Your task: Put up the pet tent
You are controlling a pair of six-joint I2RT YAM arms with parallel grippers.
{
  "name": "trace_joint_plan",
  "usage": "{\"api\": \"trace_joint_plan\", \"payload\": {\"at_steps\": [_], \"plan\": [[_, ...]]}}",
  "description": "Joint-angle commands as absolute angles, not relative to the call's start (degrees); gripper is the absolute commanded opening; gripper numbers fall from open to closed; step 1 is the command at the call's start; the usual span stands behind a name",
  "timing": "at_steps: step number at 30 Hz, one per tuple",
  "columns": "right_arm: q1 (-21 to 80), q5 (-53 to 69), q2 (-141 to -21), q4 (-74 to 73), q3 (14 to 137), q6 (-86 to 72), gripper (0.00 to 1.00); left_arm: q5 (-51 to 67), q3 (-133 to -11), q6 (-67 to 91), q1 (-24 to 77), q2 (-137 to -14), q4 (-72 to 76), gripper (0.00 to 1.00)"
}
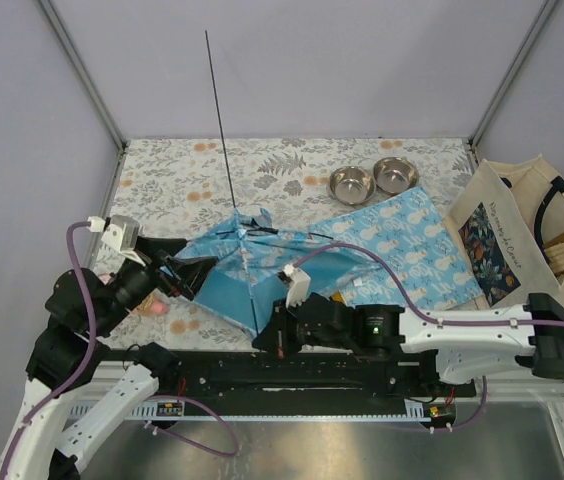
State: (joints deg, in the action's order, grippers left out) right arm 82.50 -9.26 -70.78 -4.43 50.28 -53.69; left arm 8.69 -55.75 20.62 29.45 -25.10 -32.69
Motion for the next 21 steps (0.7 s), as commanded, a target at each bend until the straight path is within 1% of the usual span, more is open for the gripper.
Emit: {"api": "trace_joint_plan", "payload": {"at_steps": [1,6,9,12,14,16,17,19,21], "plan": [[82.88,-4.66,-61.72,-4.30,45.45,-58.43,0.00,9.32,-54.50,21.97,29.18,-23.91,-33.75,0.99],[82.88,-3.08,-56.69,-11.58,46.40,-64.50,0.00,8.09,-53.35,22.42,29.18,-25.40,-31.83,0.98],[82.88,-0.88,-56.42,-16.42,49.21,-65.74,0.00,7.21,-51.33,22.24,29.18,-28.99,-24.38,0.98],[82.88,-0.35,-56.77,-19.06,50.62,-66.36,0.00,5.28,-50.45,23.38,29.18,-34.69,-13.31,0.99],[82.97,-0.61,-56.69,-19.60,50.71,-66.10,0.00,6.41,-51.15,23.20,29.18,-39.44,-6.45,0.99],[82.97,-0.79,-56.60,-19.86,50.71,-66.18,0.00,6.59,-52.03,23.29,29.18,-44.62,-0.73,0.98],[82.97,-0.70,-56.34,-19.69,50.71,-66.18,0.00,6.33,-53.08,22.86,29.18,-48.65,-0.18,0.97],[82.88,-0.62,-55.99,-19.86,51.06,-66.36,0.00,5.28,-55.01,21.80,29.09,-54.38,0.95,0.89],[82.88,-0.88,-55.29,-19.86,51.33,-66.62,0.00,6.23,-57.12,20.75,29.00,-60.35,0.27,0.77]]}}
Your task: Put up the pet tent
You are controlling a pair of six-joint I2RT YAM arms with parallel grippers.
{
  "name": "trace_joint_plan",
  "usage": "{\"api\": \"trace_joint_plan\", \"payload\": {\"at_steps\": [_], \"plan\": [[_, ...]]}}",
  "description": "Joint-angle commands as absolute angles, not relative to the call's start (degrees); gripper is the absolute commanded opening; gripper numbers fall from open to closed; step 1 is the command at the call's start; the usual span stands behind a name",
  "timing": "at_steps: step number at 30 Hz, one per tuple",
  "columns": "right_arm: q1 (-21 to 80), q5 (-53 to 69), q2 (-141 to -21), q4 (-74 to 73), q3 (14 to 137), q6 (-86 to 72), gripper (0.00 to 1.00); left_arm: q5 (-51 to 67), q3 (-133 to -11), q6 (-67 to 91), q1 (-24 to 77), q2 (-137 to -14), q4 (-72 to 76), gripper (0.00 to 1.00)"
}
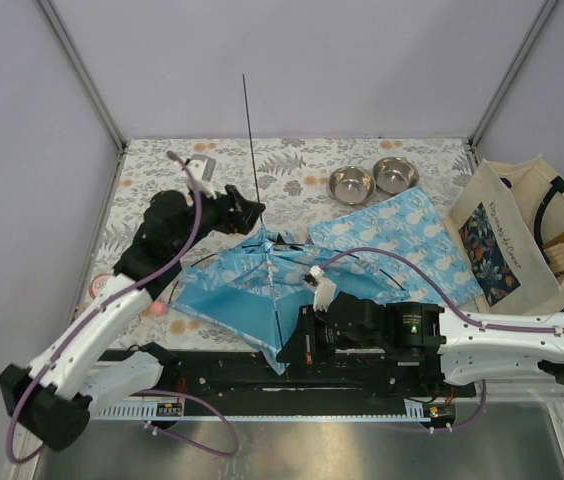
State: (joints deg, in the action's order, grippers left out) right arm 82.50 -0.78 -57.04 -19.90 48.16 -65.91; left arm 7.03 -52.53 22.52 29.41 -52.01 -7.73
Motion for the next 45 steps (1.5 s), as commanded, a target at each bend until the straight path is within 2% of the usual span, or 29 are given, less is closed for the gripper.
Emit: {"api": "trace_joint_plan", "payload": {"at_steps": [1,5,9,23,27,31,36,38,42,45], "plan": [[82.88,-1.14,-54.85,-20.04,51.59,-66.62,0.00,6.59,-58.00,20.66,28.83,-62.56,0.09,0.73],[82.97,-2.54,-52.39,-21.35,53.34,-66.53,0.00,9.74,-58.36,21.70,27.43,-68.72,-0.26,0.55],[82.88,-6.32,-50.02,-21.80,55.98,-64.61,0.00,13.44,-58.80,23.64,26.28,-73.20,-0.96,0.44],[82.01,-26.00,-61.69,-19.52,67.94,-48.87,0.00,15.21,-67.40,23.64,22.06,-87.00,-2.72,0.46],[77.45,-24.97,-62.75,-15.66,66.89,-47.82,0.00,15.47,-73.46,23.21,21.01,-92.27,-3.87,0.47],[69.19,-18.47,-63.10,-13.18,64.51,-47.02,0.00,15.47,-81.63,21.88,20.39,-96.85,-6.93,0.52],[65.31,-16.35,-65.65,-11.51,66.18,-42.28,0.00,13.63,-88.76,22.85,19.16,-95.89,-5.20,0.79],[64.60,-16.17,-66.62,-11.25,67.32,-42.19,0.00,13.01,-91.22,23.12,19.16,-95.01,-3.09,0.85],[64.34,-18.36,-68.02,-12.56,68.81,-46.04,0.00,10.82,-97.81,22.85,18.46,-94.14,-3.77,0.93],[63.90,-19.42,-69.17,-13.97,70.39,-49.64,0.00,8.18,-97.65,22.94,17.41,-91.16,-4.39,0.95]]}}
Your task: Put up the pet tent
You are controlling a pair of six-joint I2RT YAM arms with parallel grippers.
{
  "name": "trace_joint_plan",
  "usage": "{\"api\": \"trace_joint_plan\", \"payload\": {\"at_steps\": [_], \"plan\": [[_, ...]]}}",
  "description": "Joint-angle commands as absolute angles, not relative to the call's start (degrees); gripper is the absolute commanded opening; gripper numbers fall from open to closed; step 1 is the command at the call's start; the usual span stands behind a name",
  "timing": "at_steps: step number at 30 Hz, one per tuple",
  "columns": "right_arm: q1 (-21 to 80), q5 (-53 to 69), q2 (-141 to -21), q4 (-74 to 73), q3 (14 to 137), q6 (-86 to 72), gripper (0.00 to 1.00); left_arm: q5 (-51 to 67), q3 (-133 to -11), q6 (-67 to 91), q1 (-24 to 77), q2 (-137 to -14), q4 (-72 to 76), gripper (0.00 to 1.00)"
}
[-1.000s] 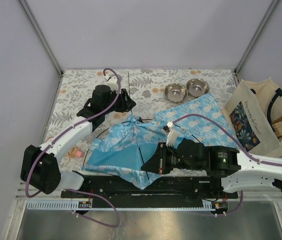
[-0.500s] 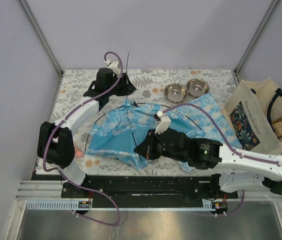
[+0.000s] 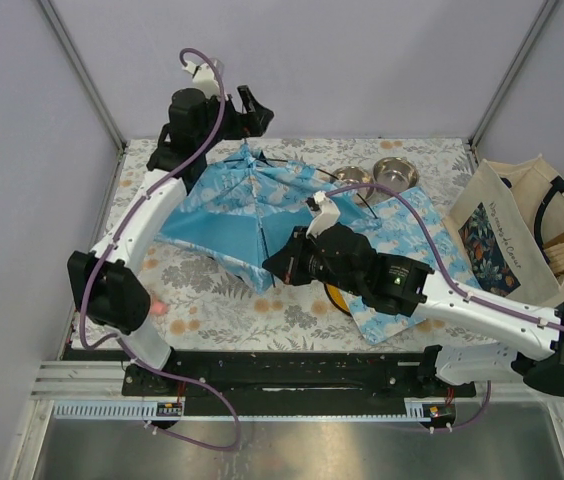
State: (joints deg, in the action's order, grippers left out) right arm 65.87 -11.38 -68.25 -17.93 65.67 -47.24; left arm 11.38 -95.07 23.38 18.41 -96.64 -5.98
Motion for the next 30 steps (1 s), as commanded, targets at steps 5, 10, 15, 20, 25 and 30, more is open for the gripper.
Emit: {"api": "trace_joint_plan", "payload": {"at_steps": [5,10,15,20,25,30], "plan": [[63.37,-19.43,-71.36,-15.73,74.17,-51.59,0.00,5.81,-90.01,22.94,15.21,-83.69,2.26,0.99],[63.37,-15.48,-72.95,-14.24,74.53,-52.56,0.00,5.10,-90.96,23.20,13.10,-83.84,2.64,0.99],[63.37,-14.50,-72.86,-14.41,74.18,-52.74,0.00,4.13,-93.95,26.63,11.08,-86.39,2.82,0.99],[63.37,-15.99,-73.04,-14.33,76.02,-52.20,0.00,8.43,-87.03,24.26,10.90,-78.51,1.06,0.97],[63.37,-18.54,-74.09,-13.71,77.08,-54.66,0.00,7.13,-73.32,24.78,10.90,-62.61,-1.57,0.95],[63.11,-20.21,-76.20,-13.45,79.10,-58.00,0.00,6.41,-69.70,22.94,10.90,-51.17,-14.91,0.94]]}}
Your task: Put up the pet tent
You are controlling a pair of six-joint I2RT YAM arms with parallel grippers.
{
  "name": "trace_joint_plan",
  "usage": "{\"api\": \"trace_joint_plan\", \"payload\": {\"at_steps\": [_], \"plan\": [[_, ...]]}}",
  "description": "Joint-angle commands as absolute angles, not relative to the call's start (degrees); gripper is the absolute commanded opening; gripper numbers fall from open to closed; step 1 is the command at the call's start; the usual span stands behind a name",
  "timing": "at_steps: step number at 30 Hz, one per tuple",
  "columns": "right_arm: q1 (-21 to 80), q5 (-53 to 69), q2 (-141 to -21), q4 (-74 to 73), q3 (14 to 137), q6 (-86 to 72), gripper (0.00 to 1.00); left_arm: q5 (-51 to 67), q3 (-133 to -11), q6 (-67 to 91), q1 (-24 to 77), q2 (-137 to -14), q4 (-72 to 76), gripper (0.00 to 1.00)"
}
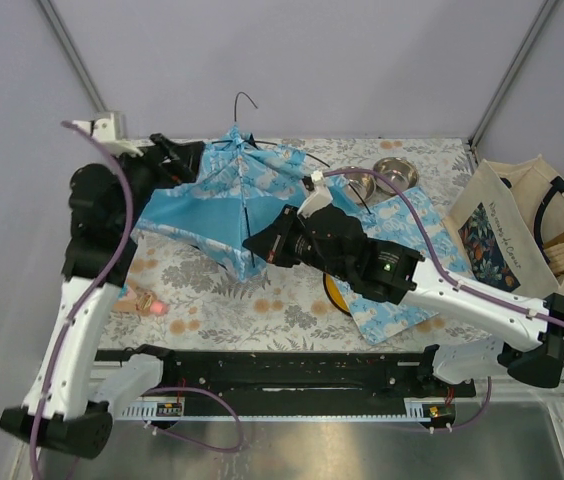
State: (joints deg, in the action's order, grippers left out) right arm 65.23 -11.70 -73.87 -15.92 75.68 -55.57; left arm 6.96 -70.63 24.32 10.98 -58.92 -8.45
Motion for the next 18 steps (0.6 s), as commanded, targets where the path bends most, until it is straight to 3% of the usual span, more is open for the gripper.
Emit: {"api": "trace_joint_plan", "payload": {"at_steps": [1,6,11,18], "plan": [[63.02,-20.91,-76.72,-13.53,79.62,-58.27,0.00,6.68,-68.91,22.77,10.90,-48.98,-17.12,0.94],[61.97,-23.47,-78.04,-13.80,81.38,-60.29,0.00,7.73,-63.65,24.87,10.90,-38.96,-25.83,0.94],[60.82,-22.50,-79.54,-13.71,83.40,-61.70,0.00,21.06,-55.22,24.52,11.60,-30.95,-29.18,0.93],[60.56,-21.18,-81.65,-14.15,87.10,-63.54,0.00,27.15,-39.57,25.05,12.92,-26.81,-17.25,0.91]]}}
